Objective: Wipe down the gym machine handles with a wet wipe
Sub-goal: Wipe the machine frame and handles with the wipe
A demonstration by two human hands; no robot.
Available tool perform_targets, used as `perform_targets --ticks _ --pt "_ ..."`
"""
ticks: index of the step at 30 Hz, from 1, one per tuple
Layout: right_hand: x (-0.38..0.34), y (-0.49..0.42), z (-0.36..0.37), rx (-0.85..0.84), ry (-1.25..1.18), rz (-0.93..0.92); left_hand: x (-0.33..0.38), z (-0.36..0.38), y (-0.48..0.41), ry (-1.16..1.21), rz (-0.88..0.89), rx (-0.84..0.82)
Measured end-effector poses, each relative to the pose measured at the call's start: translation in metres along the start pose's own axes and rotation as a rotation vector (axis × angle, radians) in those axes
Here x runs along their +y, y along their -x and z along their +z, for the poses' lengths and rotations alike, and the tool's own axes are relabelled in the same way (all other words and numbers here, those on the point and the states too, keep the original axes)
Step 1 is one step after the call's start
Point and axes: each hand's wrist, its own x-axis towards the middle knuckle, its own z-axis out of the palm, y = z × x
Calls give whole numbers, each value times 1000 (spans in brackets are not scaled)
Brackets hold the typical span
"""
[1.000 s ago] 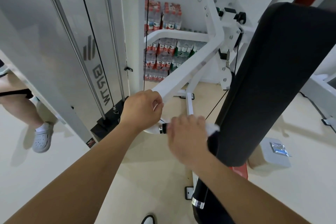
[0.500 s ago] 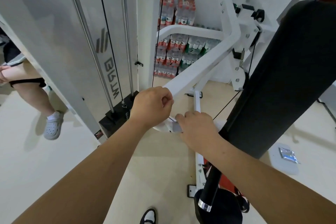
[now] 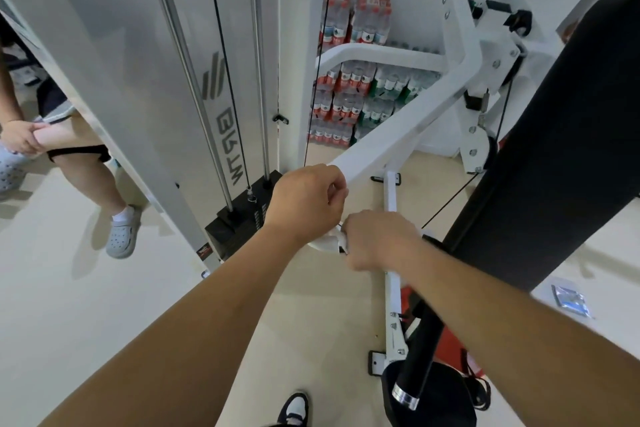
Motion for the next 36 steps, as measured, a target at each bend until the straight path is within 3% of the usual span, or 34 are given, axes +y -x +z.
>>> perform_targets --ticks 2,4,6,8,10,14,17,21,23,24,30,33,36 --pt "7 17 33 377 208 -39 -2 1 0 8 -11 1" --pt "25 29 47 549 272 -11 -3 0 1 26 -24 -4" --pt "49 36 37 390 88 148 -3 -1 1 31 -32 -14" --pt "67 40 17 25 -340 321 -2 1 0 24 -42 -21" --pt "78 35 4 -218 -619 367 -2 2 -1 12 -47 -18" --pt "77 31 -13 -443 -644 343 2 2 -2 -53 -14 -36" --pt "66 30 -7 -218 -439 334 8 -1 -2 -128 12 -64" --pt "43 55 47 475 -25 342 8 1 0 -203 33 -94" --pt "42 64 58 648 -37 335 8 1 2 -222 33 -92" --pt "47 63 62 642 -77 338 9 2 1 -230 29 -93" --pt "84 59 30 -12 -1167 463 16 3 0 -284 -4 -134" --pt "101 58 22 -402 -1402 383 18 3 -3 -312 -25 -135" --pt "112 58 26 -542 -1596 271 19 4 -3 -330 -16 -134"
